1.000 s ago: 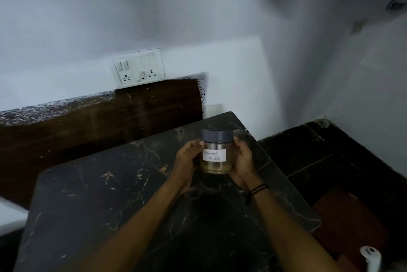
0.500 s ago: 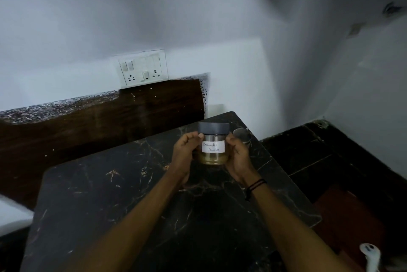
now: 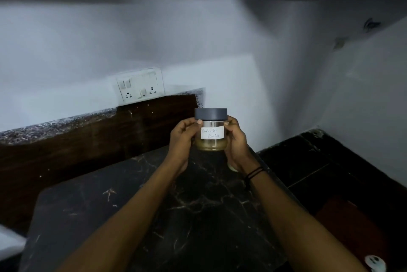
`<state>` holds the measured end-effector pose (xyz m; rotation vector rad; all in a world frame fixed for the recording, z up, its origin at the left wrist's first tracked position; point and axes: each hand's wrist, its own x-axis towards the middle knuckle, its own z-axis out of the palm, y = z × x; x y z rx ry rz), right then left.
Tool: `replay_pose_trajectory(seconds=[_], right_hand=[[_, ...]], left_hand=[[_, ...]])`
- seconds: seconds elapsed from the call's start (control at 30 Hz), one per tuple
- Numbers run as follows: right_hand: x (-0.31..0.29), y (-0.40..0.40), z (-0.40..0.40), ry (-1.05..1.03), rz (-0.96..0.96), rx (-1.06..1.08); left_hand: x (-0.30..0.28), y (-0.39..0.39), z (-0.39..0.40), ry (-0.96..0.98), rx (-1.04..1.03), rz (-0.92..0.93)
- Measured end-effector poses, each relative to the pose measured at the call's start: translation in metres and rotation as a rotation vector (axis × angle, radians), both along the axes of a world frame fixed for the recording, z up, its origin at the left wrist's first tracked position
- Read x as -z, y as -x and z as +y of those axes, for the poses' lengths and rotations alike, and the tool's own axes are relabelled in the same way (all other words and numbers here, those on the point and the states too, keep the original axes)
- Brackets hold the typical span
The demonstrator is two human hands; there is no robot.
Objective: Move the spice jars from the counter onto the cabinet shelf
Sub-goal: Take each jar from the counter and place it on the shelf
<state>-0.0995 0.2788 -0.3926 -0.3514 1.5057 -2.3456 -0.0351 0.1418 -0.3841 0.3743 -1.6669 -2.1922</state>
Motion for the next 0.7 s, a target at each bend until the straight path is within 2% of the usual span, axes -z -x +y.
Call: replay_pose_trajectory(seconds=[0.17, 0.43, 0.7], right_hand=[[-0.066, 0.029, -0.01, 0.027, 0.141, 0.045], [-0.216, 0.061, -0.018, 0.037, 0.444, 0.128], [-0.315, 0.09, -0.015, -0.098, 0.593, 0.229]], left_hand=[[-0.073, 0.029, -0.01, 0.05, -0.02, 0.121], [-0.221, 0.069, -0.011, 0.22, -0.094, 0.337], [-0.313, 0.1, -0.005, 0.311, -0.204, 0.494]])
